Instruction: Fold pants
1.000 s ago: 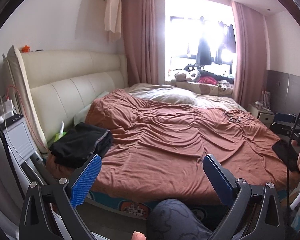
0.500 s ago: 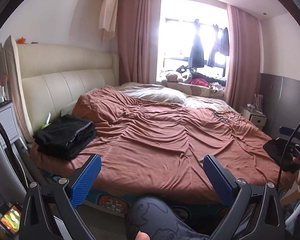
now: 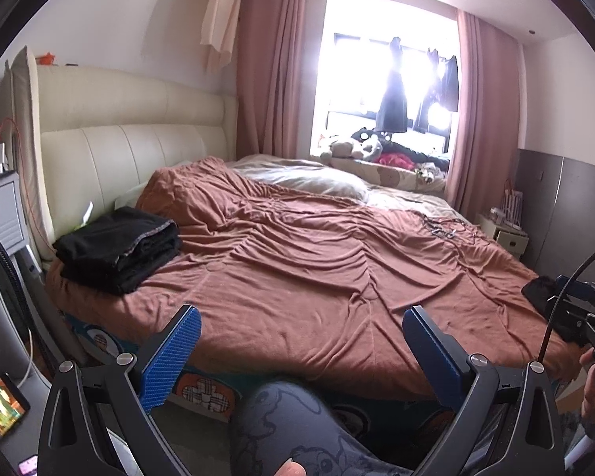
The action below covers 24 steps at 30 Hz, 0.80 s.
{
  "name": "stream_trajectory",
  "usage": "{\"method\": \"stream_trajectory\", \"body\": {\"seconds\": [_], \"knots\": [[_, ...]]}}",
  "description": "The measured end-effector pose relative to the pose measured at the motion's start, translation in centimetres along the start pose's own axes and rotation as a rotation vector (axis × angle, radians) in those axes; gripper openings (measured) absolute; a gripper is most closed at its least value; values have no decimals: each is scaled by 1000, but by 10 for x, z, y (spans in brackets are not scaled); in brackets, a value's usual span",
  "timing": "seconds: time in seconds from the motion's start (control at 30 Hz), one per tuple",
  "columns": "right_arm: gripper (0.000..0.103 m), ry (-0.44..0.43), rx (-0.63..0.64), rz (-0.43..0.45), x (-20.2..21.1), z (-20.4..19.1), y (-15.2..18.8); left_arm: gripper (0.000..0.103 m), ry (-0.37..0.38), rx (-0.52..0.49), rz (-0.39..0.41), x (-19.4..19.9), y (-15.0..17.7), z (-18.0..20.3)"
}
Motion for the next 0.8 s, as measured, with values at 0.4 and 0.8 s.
{"method": "stream_trajectory", "body": {"seconds": [0.4, 0.8], "knots": [[103, 25, -54, 1, -3, 9, 6, 102, 2, -6, -23, -8, 5, 4], [103, 31, -84, 4, -2, 12, 10, 102, -6, -14, -18, -7, 7, 6]]}}
Point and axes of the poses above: each gripper's, at about its wrist camera, not at the fingertips, and x roughly against the way its jaws point, z to its right, y to its underside, the point moved 4 cm from there along -x, roughly the way its jaws point, and after that the axes turned 15 degrees about -z, right-handed, at the moved point
